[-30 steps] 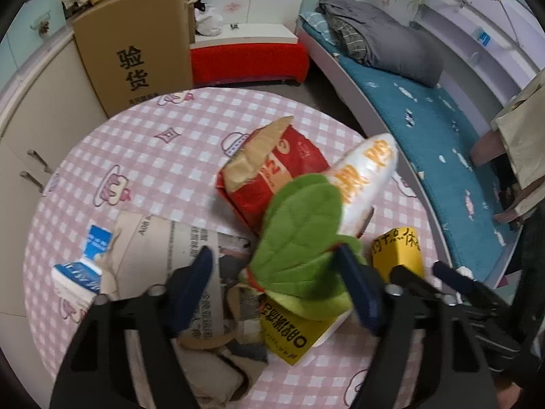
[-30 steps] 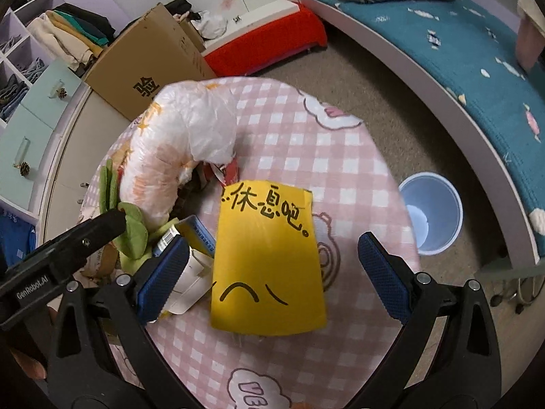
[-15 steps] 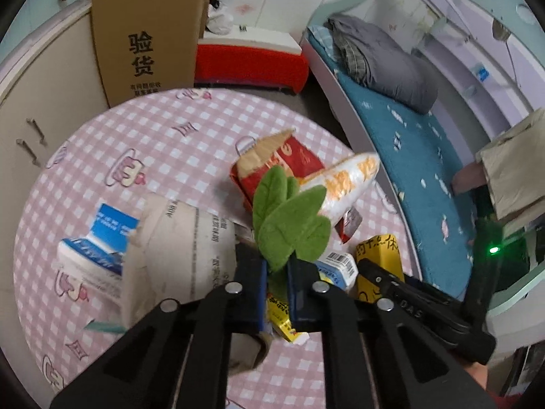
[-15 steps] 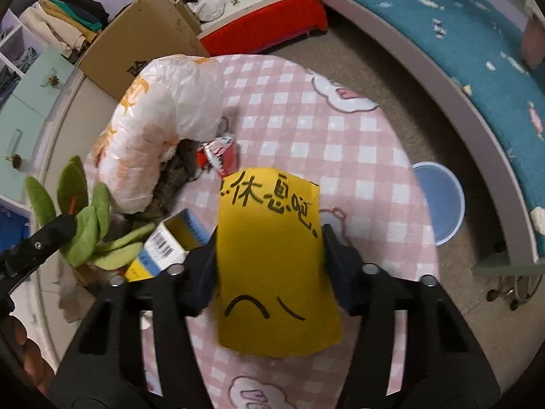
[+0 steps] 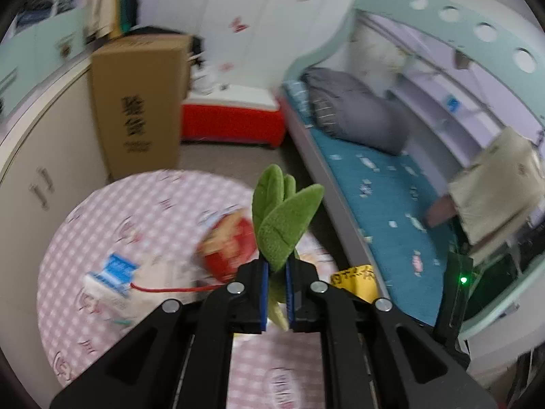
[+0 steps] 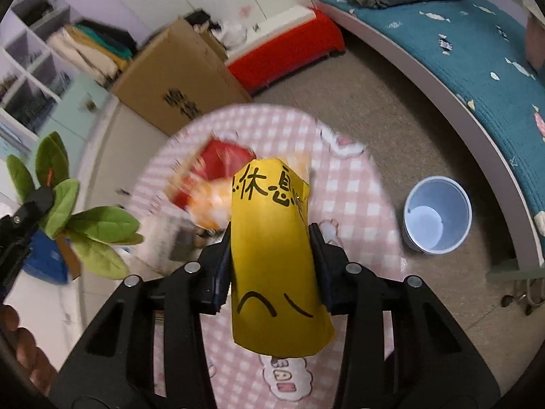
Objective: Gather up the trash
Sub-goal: 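Carry both items to the blue bucket and open both tools to drop them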
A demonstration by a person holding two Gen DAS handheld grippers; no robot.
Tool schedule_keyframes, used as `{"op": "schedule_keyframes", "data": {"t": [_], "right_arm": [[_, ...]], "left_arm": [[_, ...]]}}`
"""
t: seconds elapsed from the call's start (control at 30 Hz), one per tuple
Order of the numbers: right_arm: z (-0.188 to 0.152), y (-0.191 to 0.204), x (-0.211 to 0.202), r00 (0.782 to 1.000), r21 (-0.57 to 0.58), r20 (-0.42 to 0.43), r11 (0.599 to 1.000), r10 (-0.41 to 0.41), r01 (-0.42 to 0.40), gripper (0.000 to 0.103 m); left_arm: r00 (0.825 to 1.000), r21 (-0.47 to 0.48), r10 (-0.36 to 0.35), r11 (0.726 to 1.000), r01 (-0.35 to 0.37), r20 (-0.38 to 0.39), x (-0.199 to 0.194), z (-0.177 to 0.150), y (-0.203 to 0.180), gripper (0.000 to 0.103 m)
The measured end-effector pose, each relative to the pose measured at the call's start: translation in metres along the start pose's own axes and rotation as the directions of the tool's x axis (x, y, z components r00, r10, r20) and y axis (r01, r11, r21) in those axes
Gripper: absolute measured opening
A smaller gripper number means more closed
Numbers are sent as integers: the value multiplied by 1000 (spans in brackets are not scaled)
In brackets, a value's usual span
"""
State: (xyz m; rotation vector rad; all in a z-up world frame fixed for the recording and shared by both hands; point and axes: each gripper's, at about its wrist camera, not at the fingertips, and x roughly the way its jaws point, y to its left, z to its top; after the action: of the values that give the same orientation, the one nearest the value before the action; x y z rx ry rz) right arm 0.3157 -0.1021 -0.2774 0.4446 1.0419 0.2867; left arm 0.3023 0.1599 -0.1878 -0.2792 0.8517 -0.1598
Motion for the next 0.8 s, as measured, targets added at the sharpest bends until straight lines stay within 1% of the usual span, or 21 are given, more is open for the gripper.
{"op": "schedule_keyframes", "data": {"t": [0.07,0.13,0.17,0.2,0.23,0.3,0.4,0.43,0.47,0.5,0.53,0.57,0.63,0.7,0.73,0.77,0.8], "right_arm": [[10,-13,-22,999,15,24,1000,22,-22,40],[17,-26,-38,999,25,44,999,30,-31,40],[24,-39,-49,998,27,54,999,27,-28,40],[27,-49,-55,998,27,60,999,21,-23,40],[34,-68,-64,998,30,65,999,12,-14,40],[43,-96,-72,998,37,59,999,-2,0,40],[56,-141,-79,999,45,37,998,-35,33,40],[59,-154,-80,999,46,28,998,-46,45,40],[65,-172,-79,998,43,17,997,-63,62,40],[68,-183,-79,997,35,12,997,-74,74,40],[71,-193,-77,996,27,6,996,-88,88,40],[75,-208,-75,995,27,-4,995,-95,95,41],[81,-228,-73,994,32,-10,994,-107,108,41],[85,-245,-70,992,26,-16,992,-125,125,41],[88,-254,-69,992,33,-18,992,-125,125,41],[90,-262,-68,991,32,-16,991,-133,133,41],[93,-266,-65,990,29,-18,990,-138,138,41]], "left_arm": [[1000,40,-22,999,22,15,-3,4,-35,8],[998,45,-55,998,54,20,-2,8,-66,8],[998,52,-66,997,65,24,-1,8,-80,8],[998,71,-60,996,57,36,2,8,-100,8],[998,91,-50,995,46,45,7,8,-117,8],[998,106,-59,993,56,30,24,6,-151,8],[996,89,-88,992,90,-26,58,3,-186,8],[994,78,-89,993,93,-63,79,-1,-201,8],[989,67,-97,992,105,-114,101,-5,-213,8],[985,60,-98,992,107,-143,120,-10,-220,8],[982,57,-83,994,94,-168,135,-15,-228,8],[976,52,-74,995,86,-205,154,-20,-236,8],[961,29,-86,995,98,-264,188,-29,-251,8],[945,31,-72,996,86,-319,220,-37,-264,9],[942,34,-63,996,79,-330,232,-39,-270,11],[942,42,-37,998,54,-335,242,-41,-275,11],[941,45,-23,998,41,-337,250,-42,-275,15]]}}
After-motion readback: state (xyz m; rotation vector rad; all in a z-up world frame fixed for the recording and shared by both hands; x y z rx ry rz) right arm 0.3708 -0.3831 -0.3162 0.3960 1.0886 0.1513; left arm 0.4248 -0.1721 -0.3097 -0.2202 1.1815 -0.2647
